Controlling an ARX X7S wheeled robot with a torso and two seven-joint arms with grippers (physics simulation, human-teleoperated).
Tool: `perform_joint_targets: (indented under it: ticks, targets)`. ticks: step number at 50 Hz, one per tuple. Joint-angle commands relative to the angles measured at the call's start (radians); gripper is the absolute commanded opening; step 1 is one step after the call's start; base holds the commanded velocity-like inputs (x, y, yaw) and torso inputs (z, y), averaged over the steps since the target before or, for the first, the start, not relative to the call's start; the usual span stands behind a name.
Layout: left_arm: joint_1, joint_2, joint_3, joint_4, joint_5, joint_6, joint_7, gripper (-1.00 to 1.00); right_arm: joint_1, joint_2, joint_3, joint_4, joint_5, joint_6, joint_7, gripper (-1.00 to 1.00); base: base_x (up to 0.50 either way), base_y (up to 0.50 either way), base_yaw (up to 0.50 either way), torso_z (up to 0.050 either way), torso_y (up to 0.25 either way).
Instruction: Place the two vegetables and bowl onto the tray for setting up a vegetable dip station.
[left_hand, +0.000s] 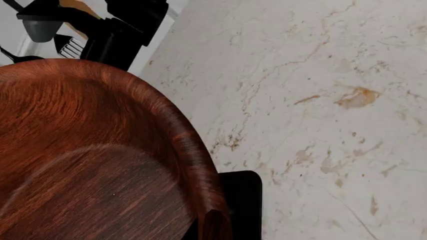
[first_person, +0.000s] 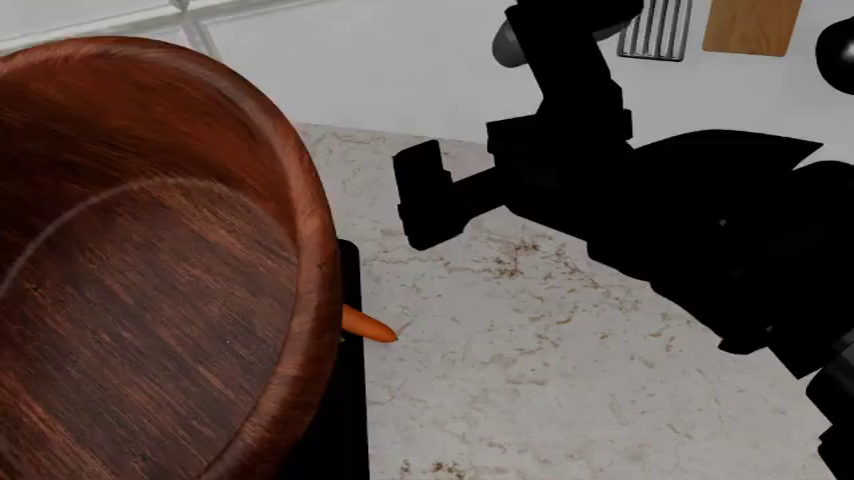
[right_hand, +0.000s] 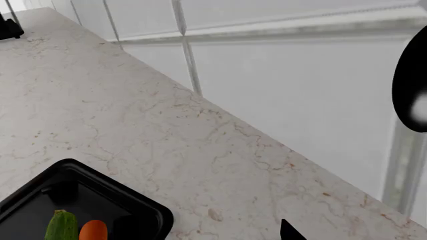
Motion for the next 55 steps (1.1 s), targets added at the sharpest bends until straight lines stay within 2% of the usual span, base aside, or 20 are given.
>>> perform_joint_targets:
  ticks: [1, 3, 8, 10, 12, 17, 20, 22, 25, 32, 41, 52, 53, 55]
  targets:
    - [0.108, 0.009, -0.121, 0.052, 0.032, -0.012, 0.013, -1.0, -0.013, -0.007, 0.039, 0.017, -0.02, -0.004, -0.017, 1.0, 0.0, 0.0, 0.0, 0.0, 0.0]
    - [0.145, 0.026, -0.167, 0.054, 0.002, -0.079, 0.009, -1.0, -0.016, -0.005, 0.039, 0.012, -0.018, -0.004, -0.015, 1.0, 0.0, 0.0, 0.0, 0.0, 0.0]
    - [0.304, 0.151, -0.425, 0.053, -0.107, -0.369, -0.044, -1.0, -0.018, -0.005, 0.04, 0.011, -0.02, -0.005, -0.017, 1.0, 0.0, 0.0, 0.0, 0.0, 0.0]
    - [0.314, 0.167, -0.442, 0.053, -0.121, -0.397, -0.056, -1.0, -0.021, -0.004, 0.041, 0.01, -0.019, -0.007, -0.017, 1.0, 0.0, 0.0, 0.0, 0.0, 0.0]
    - [0.308, 0.169, -0.408, 0.054, -0.112, -0.398, -0.067, -1.0, -0.023, -0.003, 0.042, 0.008, -0.018, -0.008, -0.016, 1.0, 0.0, 0.0, 0.0, 0.0, 0.0]
    - [0.288, 0.179, -0.352, 0.054, 0.024, -0.398, 0.003, -1.0, -0.032, -0.004, 0.042, 0.012, -0.02, -0.013, -0.018, 1.0, 0.0, 0.0, 0.0, 0.0, 0.002]
    - [0.283, 0.184, -0.291, 0.054, 0.175, -0.384, 0.095, -1.0, -0.035, -0.004, 0.044, 0.013, -0.019, -0.015, -0.019, 1.0, 0.0, 0.0, 0.0, 0.0, 0.0]
    - [0.29, 0.136, -0.172, 0.053, 0.351, -0.289, 0.185, -1.0, -0.037, -0.004, 0.044, 0.014, -0.02, -0.017, -0.021, 1.0, 0.0, 0.0, 0.0, 0.0, 0.0]
    - [0.342, 0.112, -0.077, 0.024, 0.575, -0.213, 0.298, -1.0, -0.04, -0.001, 0.045, 0.01, -0.022, -0.023, -0.024, 1.0, 0.0, 0.0, 0.0, 0.0, 0.0]
    - [0.385, 0.131, 0.106, -0.072, 0.834, -0.087, 0.395, -1.0, -0.036, -0.02, 0.037, 0.034, -0.031, -0.018, -0.043, 1.0, 0.0, 0.0, 0.0, 0.0, 0.0]
    - [0.419, 0.133, 0.192, -0.112, 0.922, -0.03, 0.422, -1.0, -0.045, -0.019, 0.039, 0.043, -0.032, -0.023, -0.047, 1.0, 0.0, 0.0, 0.0, -0.002, 0.0]
    - [0.398, 0.156, 0.219, -0.145, 0.971, -0.027, 0.403, -1.0, -0.066, -0.004, 0.044, 0.026, -0.028, -0.03, -0.036, 1.0, 0.01, 0.0, 0.0, -0.005, 0.0]
    - [0.394, 0.155, 0.225, -0.142, 0.985, -0.029, 0.393, 1.0, -0.068, -0.004, 0.043, 0.03, -0.03, -0.033, -0.041, 1.0, 0.01, 0.0, -0.01, -0.01, 0.0]
    - [0.383, 0.15, 0.205, -0.14, 0.953, -0.041, 0.405, 1.0, -0.068, -0.002, 0.044, 0.024, -0.028, -0.032, -0.037, 1.0, 0.0, 0.0, 0.0, 0.0, 0.0]
